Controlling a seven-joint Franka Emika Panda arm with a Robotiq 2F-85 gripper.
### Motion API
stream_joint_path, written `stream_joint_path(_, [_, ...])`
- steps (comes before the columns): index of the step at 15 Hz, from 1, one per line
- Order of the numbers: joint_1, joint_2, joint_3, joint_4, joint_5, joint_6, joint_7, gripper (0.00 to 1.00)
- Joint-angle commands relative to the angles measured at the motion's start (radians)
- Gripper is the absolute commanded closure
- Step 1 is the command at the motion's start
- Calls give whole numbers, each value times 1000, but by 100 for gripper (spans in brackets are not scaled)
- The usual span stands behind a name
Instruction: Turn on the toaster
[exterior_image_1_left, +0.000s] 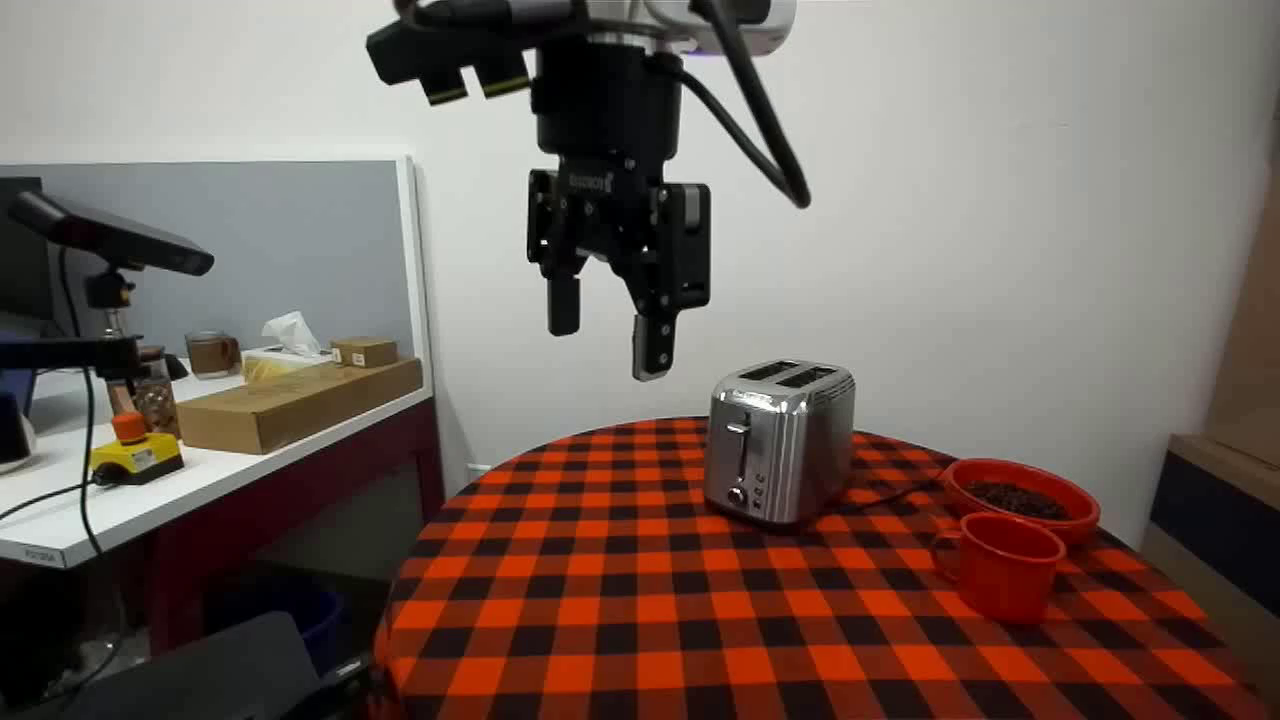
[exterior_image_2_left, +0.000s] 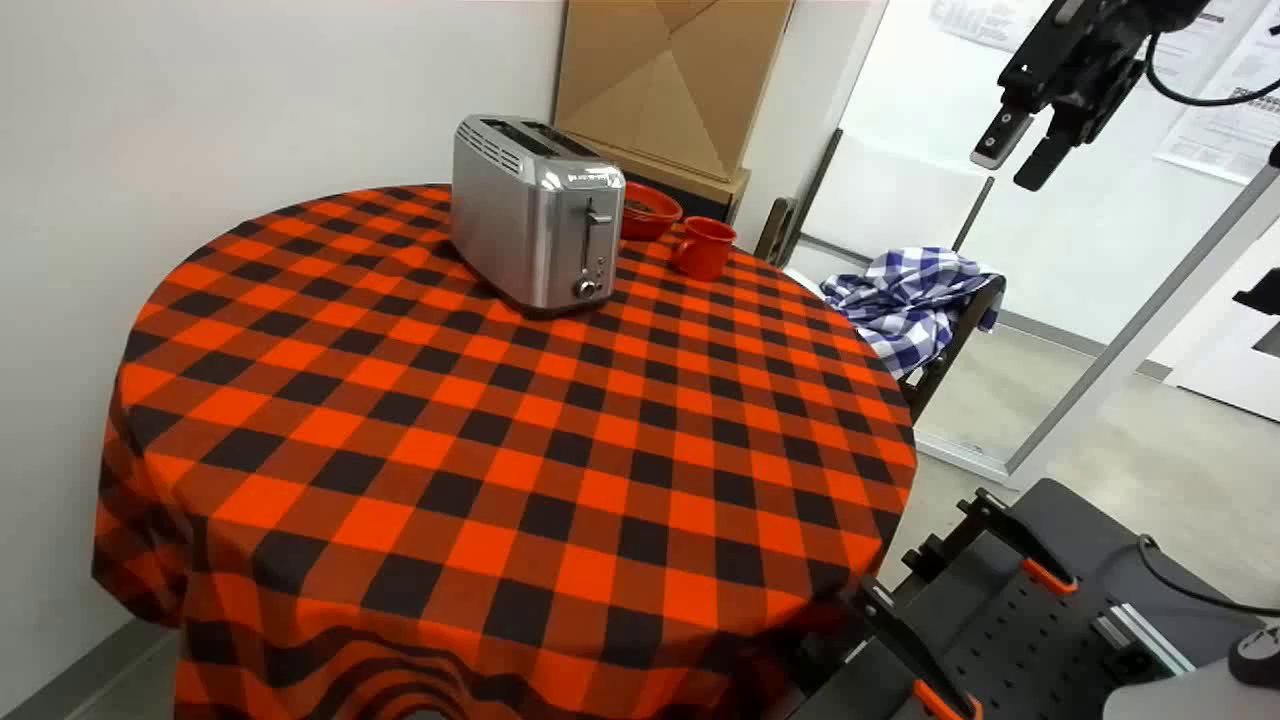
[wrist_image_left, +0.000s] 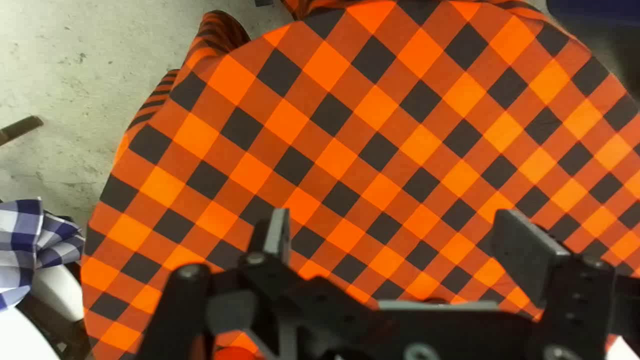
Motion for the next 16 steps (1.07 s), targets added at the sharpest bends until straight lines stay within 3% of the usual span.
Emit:
stream_joint_path(1, [-7,1,7,2,5,-2,-4,0])
stream_joint_path(5, [22,77,30,60,-1,42,-16,0])
stream_joint_path(12, [87,358,110,288,-9,122,-13,0])
stream_joint_path(13, [91,407,121,330,-14,128,-10,4])
stream_joint_path(14, [93,451,133,372,-22,136,-7,22])
stream_joint_path(16, [96,535,155,449,-40,146,0,31])
